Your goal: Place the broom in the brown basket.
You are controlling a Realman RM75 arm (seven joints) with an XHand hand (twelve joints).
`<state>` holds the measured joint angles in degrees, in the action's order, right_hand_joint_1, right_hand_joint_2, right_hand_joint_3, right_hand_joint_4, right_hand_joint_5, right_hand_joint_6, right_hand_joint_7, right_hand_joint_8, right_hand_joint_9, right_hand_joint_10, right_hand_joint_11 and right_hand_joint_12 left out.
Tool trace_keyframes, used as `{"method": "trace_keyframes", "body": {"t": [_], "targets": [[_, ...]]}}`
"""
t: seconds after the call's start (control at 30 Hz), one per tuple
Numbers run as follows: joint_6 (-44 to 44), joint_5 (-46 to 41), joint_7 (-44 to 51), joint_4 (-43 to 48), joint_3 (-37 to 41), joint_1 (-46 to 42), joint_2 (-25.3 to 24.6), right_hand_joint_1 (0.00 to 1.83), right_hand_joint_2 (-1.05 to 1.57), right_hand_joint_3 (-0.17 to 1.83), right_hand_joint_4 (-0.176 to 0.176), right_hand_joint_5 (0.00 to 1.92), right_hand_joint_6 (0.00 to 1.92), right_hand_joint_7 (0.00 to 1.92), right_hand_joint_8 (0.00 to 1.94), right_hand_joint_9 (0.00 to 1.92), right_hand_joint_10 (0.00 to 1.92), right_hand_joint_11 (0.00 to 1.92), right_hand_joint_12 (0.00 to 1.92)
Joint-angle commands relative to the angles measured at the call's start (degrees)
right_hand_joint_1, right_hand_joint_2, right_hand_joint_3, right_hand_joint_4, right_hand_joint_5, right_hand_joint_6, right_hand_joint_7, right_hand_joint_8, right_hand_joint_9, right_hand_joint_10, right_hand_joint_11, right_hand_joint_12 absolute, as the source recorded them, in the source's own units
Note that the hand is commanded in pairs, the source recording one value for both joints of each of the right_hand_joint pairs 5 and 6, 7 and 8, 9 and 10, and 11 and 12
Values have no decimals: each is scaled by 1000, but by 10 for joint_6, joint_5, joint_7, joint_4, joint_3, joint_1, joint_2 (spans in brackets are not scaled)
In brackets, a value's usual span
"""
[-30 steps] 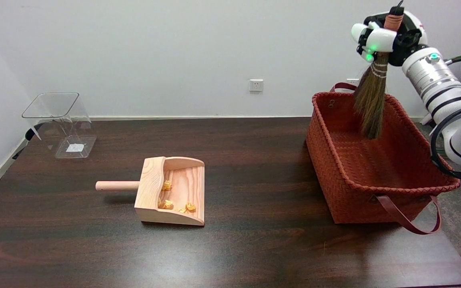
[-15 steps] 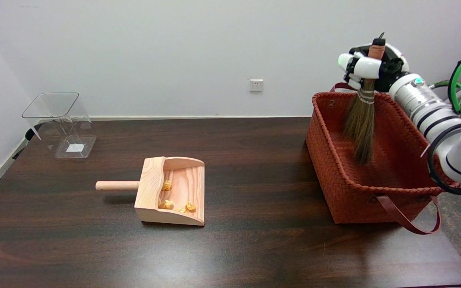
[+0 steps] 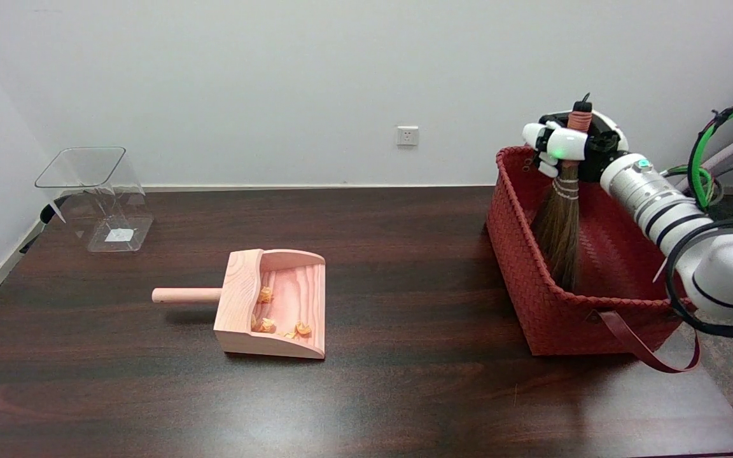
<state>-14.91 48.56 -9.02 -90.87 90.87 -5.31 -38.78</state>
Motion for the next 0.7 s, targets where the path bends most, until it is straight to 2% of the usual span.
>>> {"method": "trace_keyframes", "body": {"t": [0.03, 0.37, 0.7], "targets": [[-51, 2, 0, -25, -57, -4, -38, 1370, 794, 936, 0, 1920, 1920, 1920, 1920, 1920, 1920, 1920, 1920], [-51, 30, 0, -37, -97, 17, -72, 1382, 706, 985, 0, 1920, 1920, 1920, 1920, 1920, 1920, 1920, 1920], [-51, 33, 0, -48, -117, 21, -76, 1331, 592, 984, 0, 1920, 1920, 1920, 1920, 1920, 1920, 1920, 1920]]}}
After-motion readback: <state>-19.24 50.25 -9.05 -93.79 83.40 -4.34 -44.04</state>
